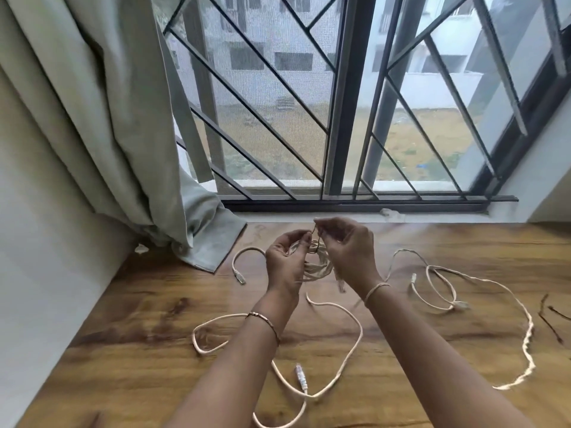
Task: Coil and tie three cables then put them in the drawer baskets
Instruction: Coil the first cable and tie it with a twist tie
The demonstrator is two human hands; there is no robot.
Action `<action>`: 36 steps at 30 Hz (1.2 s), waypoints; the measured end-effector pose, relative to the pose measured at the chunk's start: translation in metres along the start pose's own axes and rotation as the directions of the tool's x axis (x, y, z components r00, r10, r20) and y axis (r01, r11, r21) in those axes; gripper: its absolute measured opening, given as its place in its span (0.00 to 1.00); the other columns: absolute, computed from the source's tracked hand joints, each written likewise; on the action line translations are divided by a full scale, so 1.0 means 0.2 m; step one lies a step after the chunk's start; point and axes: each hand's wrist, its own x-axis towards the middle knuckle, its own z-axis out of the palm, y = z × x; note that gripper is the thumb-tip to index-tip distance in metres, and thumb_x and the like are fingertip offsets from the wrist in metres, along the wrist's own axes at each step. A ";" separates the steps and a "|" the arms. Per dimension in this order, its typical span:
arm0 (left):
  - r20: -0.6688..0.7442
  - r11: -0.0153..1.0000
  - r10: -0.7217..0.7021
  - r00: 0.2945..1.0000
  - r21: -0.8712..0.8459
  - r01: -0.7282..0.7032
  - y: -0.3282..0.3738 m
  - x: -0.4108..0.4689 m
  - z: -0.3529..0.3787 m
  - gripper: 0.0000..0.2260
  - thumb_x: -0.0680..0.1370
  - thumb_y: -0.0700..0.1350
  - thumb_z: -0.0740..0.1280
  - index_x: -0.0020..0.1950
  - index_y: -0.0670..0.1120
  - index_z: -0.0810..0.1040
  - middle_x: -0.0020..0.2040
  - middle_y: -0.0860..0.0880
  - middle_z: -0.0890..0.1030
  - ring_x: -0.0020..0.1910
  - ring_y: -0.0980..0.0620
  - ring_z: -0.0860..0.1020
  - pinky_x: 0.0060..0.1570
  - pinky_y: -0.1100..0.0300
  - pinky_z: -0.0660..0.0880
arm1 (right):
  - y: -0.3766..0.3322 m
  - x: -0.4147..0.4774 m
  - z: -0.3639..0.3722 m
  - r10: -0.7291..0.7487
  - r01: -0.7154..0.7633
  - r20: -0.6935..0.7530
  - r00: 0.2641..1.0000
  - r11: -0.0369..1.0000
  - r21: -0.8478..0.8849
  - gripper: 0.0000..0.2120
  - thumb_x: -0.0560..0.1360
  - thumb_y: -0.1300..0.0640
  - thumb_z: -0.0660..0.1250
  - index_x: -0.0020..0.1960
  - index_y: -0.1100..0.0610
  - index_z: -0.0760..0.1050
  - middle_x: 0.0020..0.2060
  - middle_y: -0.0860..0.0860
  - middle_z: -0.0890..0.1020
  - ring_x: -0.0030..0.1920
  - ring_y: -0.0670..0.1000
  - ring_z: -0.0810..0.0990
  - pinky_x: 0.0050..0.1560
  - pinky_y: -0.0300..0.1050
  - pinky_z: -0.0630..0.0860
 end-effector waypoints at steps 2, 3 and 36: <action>0.017 1.000 0.019 1.000 0.015 -0.019 0.00 0.00 0.00 0.05 0.75 0.35 0.70 0.45 0.45 0.80 0.40 0.49 0.82 0.34 0.59 0.79 0.31 0.67 0.75 | 0.00 0.00 0.01 -0.006 0.006 -0.022 1.000 1.000 -0.023 0.09 0.71 0.65 0.71 0.48 0.53 0.83 0.40 0.48 0.86 0.42 0.47 0.84 0.49 0.52 0.81; 0.028 0.999 0.031 0.999 0.025 -0.032 0.00 0.00 -0.01 0.05 0.75 0.35 0.70 0.45 0.45 0.80 0.41 0.48 0.82 0.35 0.59 0.79 0.34 0.67 0.76 | 0.00 0.00 0.01 -0.006 0.005 -0.033 0.999 1.000 -0.029 0.09 0.71 0.65 0.71 0.47 0.54 0.83 0.40 0.48 0.85 0.41 0.47 0.84 0.48 0.51 0.81; -0.001 0.992 -0.075 0.997 -0.106 0.075 0.06 -0.04 -0.08 0.05 0.73 0.34 0.72 0.45 0.44 0.82 0.41 0.45 0.83 0.35 0.53 0.80 0.29 0.64 0.76 | -0.03 -0.05 0.00 0.033 -0.039 0.097 0.995 0.997 0.061 0.12 0.69 0.68 0.72 0.42 0.51 0.80 0.38 0.50 0.85 0.40 0.49 0.85 0.49 0.46 0.82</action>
